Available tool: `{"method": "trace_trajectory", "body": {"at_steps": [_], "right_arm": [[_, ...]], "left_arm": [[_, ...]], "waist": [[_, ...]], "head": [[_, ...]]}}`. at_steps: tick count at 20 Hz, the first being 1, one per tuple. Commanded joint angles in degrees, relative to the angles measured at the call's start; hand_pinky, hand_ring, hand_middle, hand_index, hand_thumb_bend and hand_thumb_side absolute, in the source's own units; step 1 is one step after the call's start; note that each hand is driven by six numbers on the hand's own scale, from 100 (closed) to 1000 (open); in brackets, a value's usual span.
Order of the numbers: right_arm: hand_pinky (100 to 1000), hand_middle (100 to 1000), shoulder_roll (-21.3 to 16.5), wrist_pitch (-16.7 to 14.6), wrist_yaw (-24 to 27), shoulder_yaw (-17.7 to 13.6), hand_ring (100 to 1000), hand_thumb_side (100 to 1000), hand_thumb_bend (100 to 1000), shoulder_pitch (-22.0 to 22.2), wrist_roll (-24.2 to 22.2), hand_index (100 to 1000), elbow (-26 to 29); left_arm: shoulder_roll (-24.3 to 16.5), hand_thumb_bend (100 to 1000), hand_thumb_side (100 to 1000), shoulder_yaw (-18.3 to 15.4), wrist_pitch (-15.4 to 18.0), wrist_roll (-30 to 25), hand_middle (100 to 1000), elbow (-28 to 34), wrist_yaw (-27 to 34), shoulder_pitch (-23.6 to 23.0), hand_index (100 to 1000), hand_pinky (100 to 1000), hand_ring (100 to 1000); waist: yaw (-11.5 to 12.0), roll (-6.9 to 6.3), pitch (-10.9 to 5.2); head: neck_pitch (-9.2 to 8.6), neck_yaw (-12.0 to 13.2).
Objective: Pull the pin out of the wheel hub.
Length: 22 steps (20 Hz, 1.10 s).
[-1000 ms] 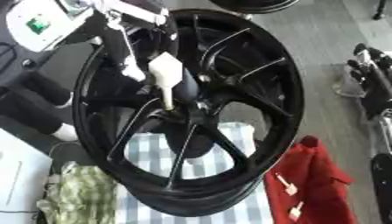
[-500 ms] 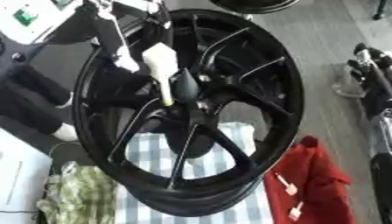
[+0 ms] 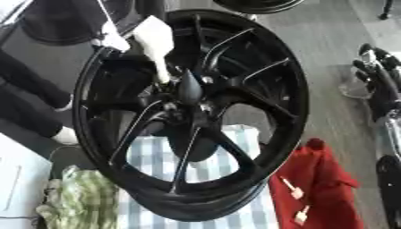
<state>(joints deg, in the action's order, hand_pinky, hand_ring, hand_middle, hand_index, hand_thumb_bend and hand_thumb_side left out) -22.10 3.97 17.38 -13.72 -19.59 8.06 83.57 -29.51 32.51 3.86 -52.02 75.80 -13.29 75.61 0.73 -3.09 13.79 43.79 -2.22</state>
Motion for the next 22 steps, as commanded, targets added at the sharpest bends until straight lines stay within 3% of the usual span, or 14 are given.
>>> {"method": "trace_trajectory", "body": {"at_steps": [1, 6, 10, 14, 18, 22], "right_arm": [[928, 817, -1.7, -0.2, 0.2, -0.5, 837, 473, 170, -0.5, 0.2, 798, 0.6], [929, 817, -2.1, -0.3, 0.2, -1.1, 837, 472, 170, -0.4, 0.5, 798, 0.9], [929, 817, -2.5, -0.5, 0.3, -1.7, 837, 472, 168, -0.3, 1.1, 799, 1.2], [929, 817, -3.0, -0.7, 0.3, -2.1, 837, 471, 168, -0.1, 1.5, 799, 1.5], [929, 816, -3.0, -0.7, 0.4, -2.4, 837, 470, 167, -0.2, 1.8, 798, 1.7], [929, 817, -2.9, -0.9, 0.4, -2.5, 838, 469, 166, -0.4, 1.9, 799, 1.9]], "left_arm": [[-3.7, 100, 100, -3.8, -1.0, 0.0, 488, 2.5, 1.0, 1.2, 273, 665, 600], [-12.1, 100, 100, -12.3, -2.7, 0.0, 490, 5.1, 0.6, -3.4, 275, 669, 600], [-19.3, 100, 100, -19.4, -4.0, 0.1, 491, 7.1, 0.7, -10.2, 276, 668, 599], [-26.3, 100, 100, -26.1, -5.5, 1.8, 492, 8.4, 1.5, -19.7, 279, 666, 598], [-30.0, 100, 100, -31.4, -6.7, 6.6, 492, 9.1, 3.7, -28.7, 279, 661, 598], [-30.9, 100, 100, -35.1, -7.3, 10.7, 492, 10.1, 5.1, -36.1, 280, 655, 597]], "waist": [[0.1, 0.12, -1.4], [0.7, -0.31, -1.2], [1.2, -0.55, -0.93], [1.7, -0.57, -0.63], [1.8, -0.4, -0.42], [1.9, -0.15, -0.21]], "head": [[0.33, -0.4], [0.33, -2.1], [0.33, -3.3], [0.33, -3.9], [0.33, -4.0], [0.33, -3.3]]}}
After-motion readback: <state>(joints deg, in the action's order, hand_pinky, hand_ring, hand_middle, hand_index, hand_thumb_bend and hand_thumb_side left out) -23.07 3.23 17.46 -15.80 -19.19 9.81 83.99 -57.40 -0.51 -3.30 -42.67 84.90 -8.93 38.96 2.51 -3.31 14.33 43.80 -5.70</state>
